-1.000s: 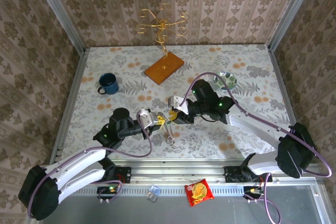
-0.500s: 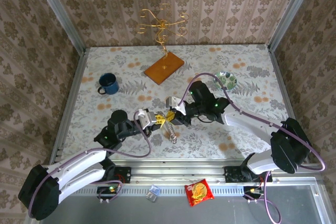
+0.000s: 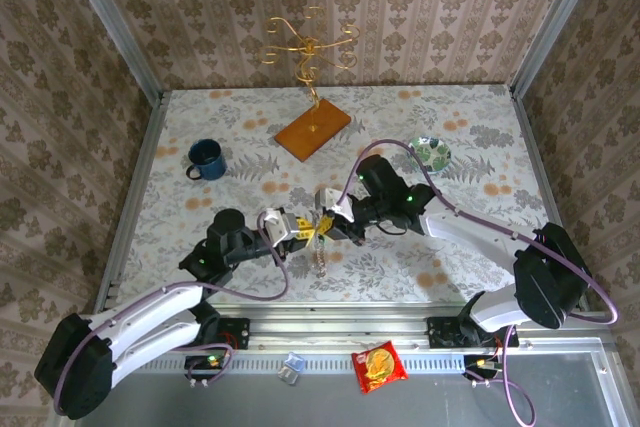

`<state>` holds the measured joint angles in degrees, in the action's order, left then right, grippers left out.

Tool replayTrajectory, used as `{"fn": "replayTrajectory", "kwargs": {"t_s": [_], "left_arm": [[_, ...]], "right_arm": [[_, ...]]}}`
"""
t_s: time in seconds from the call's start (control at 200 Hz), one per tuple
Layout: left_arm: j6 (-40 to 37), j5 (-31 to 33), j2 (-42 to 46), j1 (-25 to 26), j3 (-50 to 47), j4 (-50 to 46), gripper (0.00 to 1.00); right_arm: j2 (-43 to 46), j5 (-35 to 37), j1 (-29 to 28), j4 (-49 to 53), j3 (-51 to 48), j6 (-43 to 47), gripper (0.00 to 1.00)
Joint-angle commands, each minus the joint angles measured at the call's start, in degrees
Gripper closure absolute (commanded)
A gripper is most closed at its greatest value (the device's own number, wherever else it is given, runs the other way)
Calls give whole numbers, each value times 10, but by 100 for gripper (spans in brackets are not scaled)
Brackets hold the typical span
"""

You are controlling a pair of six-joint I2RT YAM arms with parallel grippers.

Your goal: Put the keys on the keyring

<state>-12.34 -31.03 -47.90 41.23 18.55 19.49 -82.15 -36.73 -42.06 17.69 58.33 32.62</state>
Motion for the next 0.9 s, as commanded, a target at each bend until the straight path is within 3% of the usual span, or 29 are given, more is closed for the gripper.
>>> {"fn": "replayTrajectory", "kwargs": {"t_s": [0.0,0.205,0.375,0.485,0.56,0.715,0.895], "left_arm": [[-39,12,7,1,33,-60,83],[-60,5,-9,1,54,-93,84],[-67,-5,-15,1,61,-103,98],[-62,-10,-7,2,53,-91,100],[-49,-14,2,2,40,-64,100],[-14,-20,9,0,10,16,100],[-6,-19,10,1,-2,37,100]], "right_arm": [[-12,34,-16,77,48,52,100],[-26,70,-42,116,89,80,100],[-17,72,-44,103,93,71,100],[8,48,-21,51,55,30,79],[20,26,-2,15,24,-1,71],[20,11,9,-22,-15,-32,68],[20,8,9,-28,-32,-48,72]]}}
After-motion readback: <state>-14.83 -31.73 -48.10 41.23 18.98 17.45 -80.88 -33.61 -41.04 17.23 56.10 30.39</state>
